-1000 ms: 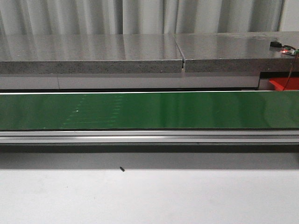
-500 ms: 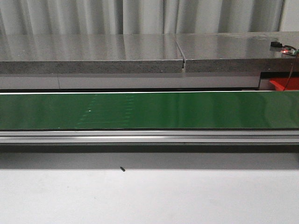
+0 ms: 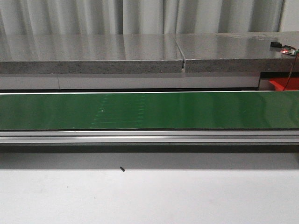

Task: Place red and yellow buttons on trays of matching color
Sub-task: 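Withdraw the right gripper from the red tray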

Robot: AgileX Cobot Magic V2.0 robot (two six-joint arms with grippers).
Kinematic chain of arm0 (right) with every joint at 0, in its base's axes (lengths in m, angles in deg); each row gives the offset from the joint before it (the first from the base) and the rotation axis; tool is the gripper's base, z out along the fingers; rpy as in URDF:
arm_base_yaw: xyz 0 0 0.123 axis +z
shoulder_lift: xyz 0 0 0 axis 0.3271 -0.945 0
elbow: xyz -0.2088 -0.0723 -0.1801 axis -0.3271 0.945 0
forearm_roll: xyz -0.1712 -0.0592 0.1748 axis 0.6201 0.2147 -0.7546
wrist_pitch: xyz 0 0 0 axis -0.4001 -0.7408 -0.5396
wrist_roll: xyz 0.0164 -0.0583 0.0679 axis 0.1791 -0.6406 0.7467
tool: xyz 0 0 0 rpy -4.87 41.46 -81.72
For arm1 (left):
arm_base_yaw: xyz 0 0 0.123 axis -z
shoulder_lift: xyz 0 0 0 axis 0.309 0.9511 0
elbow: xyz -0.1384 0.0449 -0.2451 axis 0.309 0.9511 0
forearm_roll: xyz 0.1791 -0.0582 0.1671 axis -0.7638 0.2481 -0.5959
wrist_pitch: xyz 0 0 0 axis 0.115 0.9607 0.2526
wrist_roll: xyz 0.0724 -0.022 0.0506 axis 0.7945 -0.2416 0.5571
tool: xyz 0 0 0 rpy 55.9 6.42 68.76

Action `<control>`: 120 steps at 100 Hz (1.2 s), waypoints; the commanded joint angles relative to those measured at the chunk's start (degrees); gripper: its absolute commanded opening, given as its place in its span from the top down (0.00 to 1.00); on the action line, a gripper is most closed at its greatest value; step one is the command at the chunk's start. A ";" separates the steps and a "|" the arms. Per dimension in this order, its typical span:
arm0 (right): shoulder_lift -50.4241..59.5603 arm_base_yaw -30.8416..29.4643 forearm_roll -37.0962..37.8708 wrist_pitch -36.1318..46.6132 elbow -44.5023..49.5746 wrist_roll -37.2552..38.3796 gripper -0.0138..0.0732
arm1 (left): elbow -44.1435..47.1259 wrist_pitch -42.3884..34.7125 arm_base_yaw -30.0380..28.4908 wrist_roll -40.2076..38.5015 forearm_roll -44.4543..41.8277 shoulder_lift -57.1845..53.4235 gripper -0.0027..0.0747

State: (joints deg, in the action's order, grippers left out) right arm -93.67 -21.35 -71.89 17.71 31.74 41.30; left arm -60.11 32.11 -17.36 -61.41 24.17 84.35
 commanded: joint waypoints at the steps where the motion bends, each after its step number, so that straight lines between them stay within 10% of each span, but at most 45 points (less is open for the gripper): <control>1: 5.12 0.02 -0.46 3.02 1.79 -0.61 0.44 | -1.45 -4.23 0.45 -0.19 0.59 0.49 0.99; 35: 14.33 0.02 -0.46 0.80 5.31 -0.61 0.93 | -1.45 -4.23 0.45 -0.19 0.59 0.49 0.99; 91: 14.33 0.02 -0.46 0.74 5.31 -0.61 0.92 | -1.45 -4.83 0.45 -0.19 0.59 0.49 0.98; 120: 14.33 0.02 -0.46 0.74 5.31 -0.61 0.92 | -1.45 -4.48 0.45 -0.19 0.59 0.49 0.42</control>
State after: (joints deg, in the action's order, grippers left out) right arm -79.35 -21.35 -71.89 15.04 38.36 41.30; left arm -60.11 32.01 -17.36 -61.41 24.17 84.35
